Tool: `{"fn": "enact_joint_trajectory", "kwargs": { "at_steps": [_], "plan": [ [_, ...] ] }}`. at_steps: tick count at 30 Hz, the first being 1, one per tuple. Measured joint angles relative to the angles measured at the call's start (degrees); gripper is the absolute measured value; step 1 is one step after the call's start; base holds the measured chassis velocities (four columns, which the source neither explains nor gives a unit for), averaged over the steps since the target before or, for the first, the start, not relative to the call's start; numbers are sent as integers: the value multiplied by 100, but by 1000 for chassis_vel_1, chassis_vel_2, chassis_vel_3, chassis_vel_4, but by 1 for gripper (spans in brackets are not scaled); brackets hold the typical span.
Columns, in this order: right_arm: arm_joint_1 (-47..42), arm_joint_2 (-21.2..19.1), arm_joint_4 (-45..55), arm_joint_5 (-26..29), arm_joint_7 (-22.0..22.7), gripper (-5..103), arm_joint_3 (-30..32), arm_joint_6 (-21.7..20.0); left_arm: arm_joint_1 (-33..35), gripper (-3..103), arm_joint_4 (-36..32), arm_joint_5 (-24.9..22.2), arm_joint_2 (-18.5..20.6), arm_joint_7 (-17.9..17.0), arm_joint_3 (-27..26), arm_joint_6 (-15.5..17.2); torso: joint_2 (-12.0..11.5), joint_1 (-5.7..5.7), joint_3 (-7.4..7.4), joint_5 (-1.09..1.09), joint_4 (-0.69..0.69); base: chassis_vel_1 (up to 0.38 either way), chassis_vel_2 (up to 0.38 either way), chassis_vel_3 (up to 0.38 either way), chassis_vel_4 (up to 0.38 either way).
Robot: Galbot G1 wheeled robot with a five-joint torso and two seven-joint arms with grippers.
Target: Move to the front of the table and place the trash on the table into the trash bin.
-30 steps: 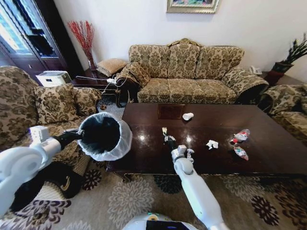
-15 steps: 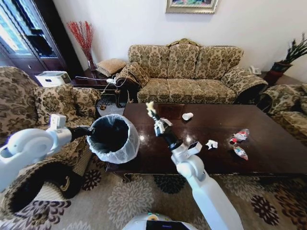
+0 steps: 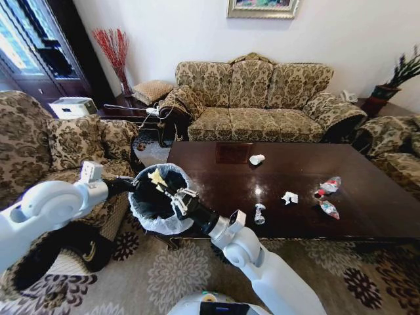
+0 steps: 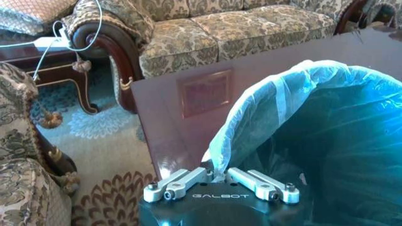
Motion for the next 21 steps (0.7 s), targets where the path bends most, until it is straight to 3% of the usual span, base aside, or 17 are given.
{"fn": "enact_joint_trajectory", "kwargs": {
  "at_steps": [2, 9, 14, 16, 17, 19, 20, 21],
  "plan": [
    [-38, -4, -20, -50, 27, 22, 9, -1, -1, 0, 12, 12, -46, 1, 1, 0, 0, 0, 0, 0, 0, 0, 0, 0, 0],
    [-127, 5, -42, -196, 40, 44, 69, 71, 5, 0, 2, 22, -111, 7, 1, 8, 0, 0, 0, 0, 0, 0, 0, 0, 0],
    [-534, 33, 402, -144, 183, 65, 698, 60, 45, 0, 127, 132, -242, -6, -45, 68, 0, 0, 0, 0, 0, 0, 0, 0, 0],
    [-972, -2, 542, -480, 715, 77, 1239, 64, 47, 0, 222, 187, -330, -25, -75, 96, 0, 0, 0, 0, 1, 0, 0, 0, 0],
    [-972, -2, 542, -480, 715, 77, 1239, 64, 47, 0, 222, 187, -330, -25, -75, 96, 0, 0, 0, 0, 1, 0, 0, 0, 0],
    [-1491, -16, 313, -1296, 1679, 87, 1813, -290, 14, 0, 285, 214, -394, -29, -100, 99, 0, -1, -1, 0, 0, 0, 0, 0, 0],
    [-1491, -16, 313, -1296, 1679, 87, 1813, -290, 14, 0, 285, 214, -394, -29, -100, 99, 0, -1, -1, 0, 0, 0, 0, 0, 0],
    [-1774, 2, 29, -1537, 2224, 92, 2054, -440, -23, 0, 294, 216, -423, -26, -105, 99, 0, 0, 0, 1, 0, 0, 0, 0, 0]
  ]
}}
